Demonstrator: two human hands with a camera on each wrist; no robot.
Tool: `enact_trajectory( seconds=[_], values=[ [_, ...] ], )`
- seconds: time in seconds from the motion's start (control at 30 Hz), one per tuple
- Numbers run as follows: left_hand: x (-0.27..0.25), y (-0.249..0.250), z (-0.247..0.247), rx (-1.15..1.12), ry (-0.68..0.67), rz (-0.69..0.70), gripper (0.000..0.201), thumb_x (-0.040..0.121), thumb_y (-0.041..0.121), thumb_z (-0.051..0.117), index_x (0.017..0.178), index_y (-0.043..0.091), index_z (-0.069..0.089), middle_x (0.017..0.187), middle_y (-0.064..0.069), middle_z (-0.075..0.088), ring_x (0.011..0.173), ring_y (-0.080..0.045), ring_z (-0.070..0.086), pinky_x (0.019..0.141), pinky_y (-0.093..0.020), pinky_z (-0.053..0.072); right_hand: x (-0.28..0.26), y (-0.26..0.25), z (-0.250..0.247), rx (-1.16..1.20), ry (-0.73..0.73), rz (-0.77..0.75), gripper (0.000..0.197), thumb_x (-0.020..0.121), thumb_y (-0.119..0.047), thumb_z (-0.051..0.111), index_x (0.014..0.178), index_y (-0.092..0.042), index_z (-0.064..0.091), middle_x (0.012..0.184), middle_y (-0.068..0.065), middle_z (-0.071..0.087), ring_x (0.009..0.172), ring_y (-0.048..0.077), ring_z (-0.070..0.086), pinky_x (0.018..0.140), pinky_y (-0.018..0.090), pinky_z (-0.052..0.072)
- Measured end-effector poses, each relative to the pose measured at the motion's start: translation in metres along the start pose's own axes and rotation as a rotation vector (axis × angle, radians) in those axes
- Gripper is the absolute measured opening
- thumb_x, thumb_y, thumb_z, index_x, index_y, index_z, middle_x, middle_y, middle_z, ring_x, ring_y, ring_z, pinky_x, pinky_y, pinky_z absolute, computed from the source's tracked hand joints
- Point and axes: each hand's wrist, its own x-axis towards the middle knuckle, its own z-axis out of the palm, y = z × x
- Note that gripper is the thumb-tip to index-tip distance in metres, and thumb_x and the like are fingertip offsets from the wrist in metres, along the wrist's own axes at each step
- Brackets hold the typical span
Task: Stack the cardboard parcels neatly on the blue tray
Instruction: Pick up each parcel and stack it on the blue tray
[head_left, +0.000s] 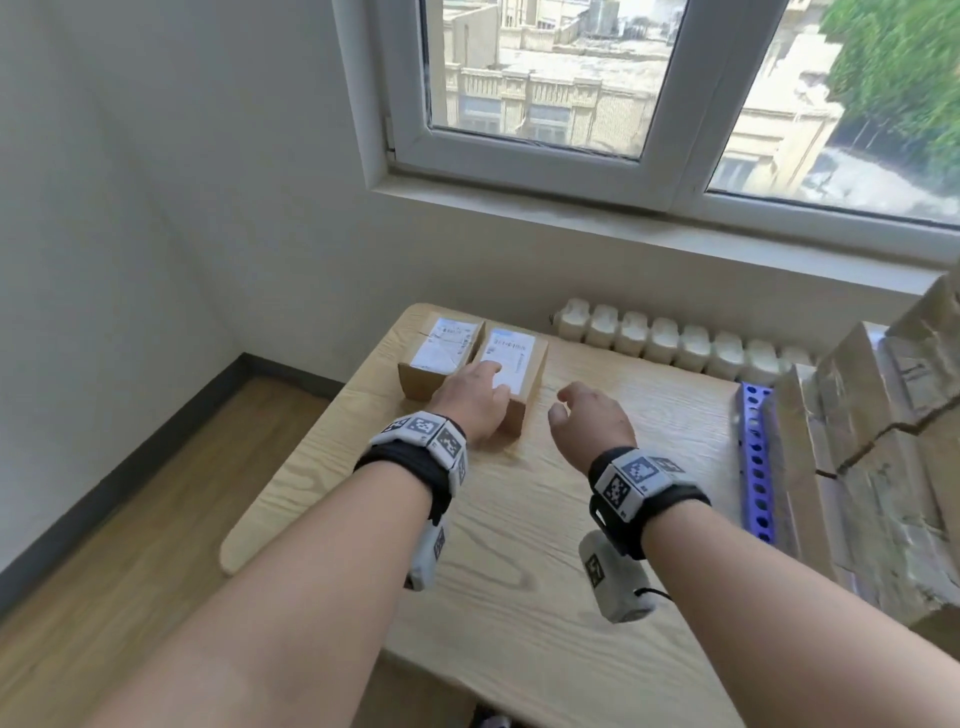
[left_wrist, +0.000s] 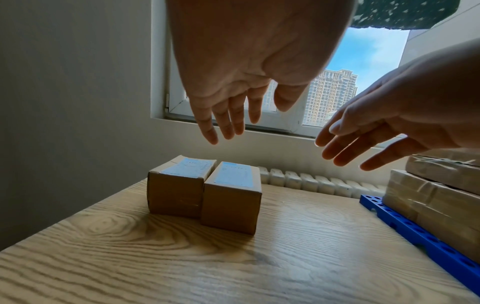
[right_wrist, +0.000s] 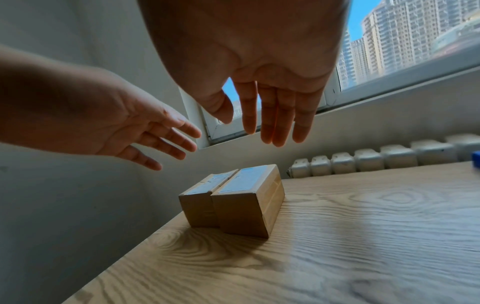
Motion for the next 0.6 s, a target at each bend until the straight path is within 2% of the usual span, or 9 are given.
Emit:
enact_trajectory(
  seconds=[0.17, 0.37, 0.5, 0.6],
  values=[
    [0.060, -0.014, 0.009, -0.019, -0.066, -0.102, 0.050, 0.102, 0.028, 0.038, 0.150, 0.015, 0.032, 0.156, -0.006, 0.035, 0.142, -0.024, 0.034, 0.115, -0.040, 0.032, 0.058, 0.002, 0.017, 0.084, -0.065, 0.048, 0.040, 0.098, -0.024, 0.044, 0.137, -0.015, 0.050, 0.131, 0.005, 0.060, 0.117, 0.022, 0.057, 0.095, 0.036, 0.048],
    [0.110, -0.025, 0.028, -0.031, -0.125, -0.192, 0.054, 0.101, 0.025, 0.039, 0.153, 0.014, 0.028, 0.158, -0.006, 0.031, 0.144, -0.025, 0.031, 0.114, -0.038, 0.029, 0.097, 0.008, 0.041, 0.156, -0.171, 0.129, 0.044, 0.098, -0.026, 0.046, 0.140, -0.015, 0.047, 0.126, 0.007, 0.064, 0.112, 0.024, 0.060, 0.091, 0.035, 0.048],
    [0.125, -0.025, 0.041, -0.036, -0.127, -0.194, 0.058, 0.098, 0.022, 0.043, 0.153, 0.015, 0.026, 0.158, -0.006, 0.029, 0.144, -0.025, 0.029, 0.115, -0.040, 0.028, 0.108, 0.012, 0.048, 0.180, -0.211, 0.172, 0.051, 0.098, -0.027, 0.048, 0.146, -0.015, 0.040, 0.131, 0.009, 0.061, 0.119, 0.027, 0.057, 0.092, 0.035, 0.044],
    [0.129, -0.022, 0.049, -0.036, -0.098, -0.216, 0.064, 0.094, 0.020, 0.046, 0.153, 0.018, 0.024, 0.157, -0.008, 0.026, 0.144, -0.028, 0.025, 0.116, -0.044, 0.027, 0.111, 0.014, 0.049, 0.202, -0.244, 0.187, 0.056, 0.098, -0.026, 0.050, 0.150, -0.013, 0.034, 0.136, 0.010, 0.057, 0.124, 0.027, 0.054, 0.091, 0.031, 0.041]
  ],
)
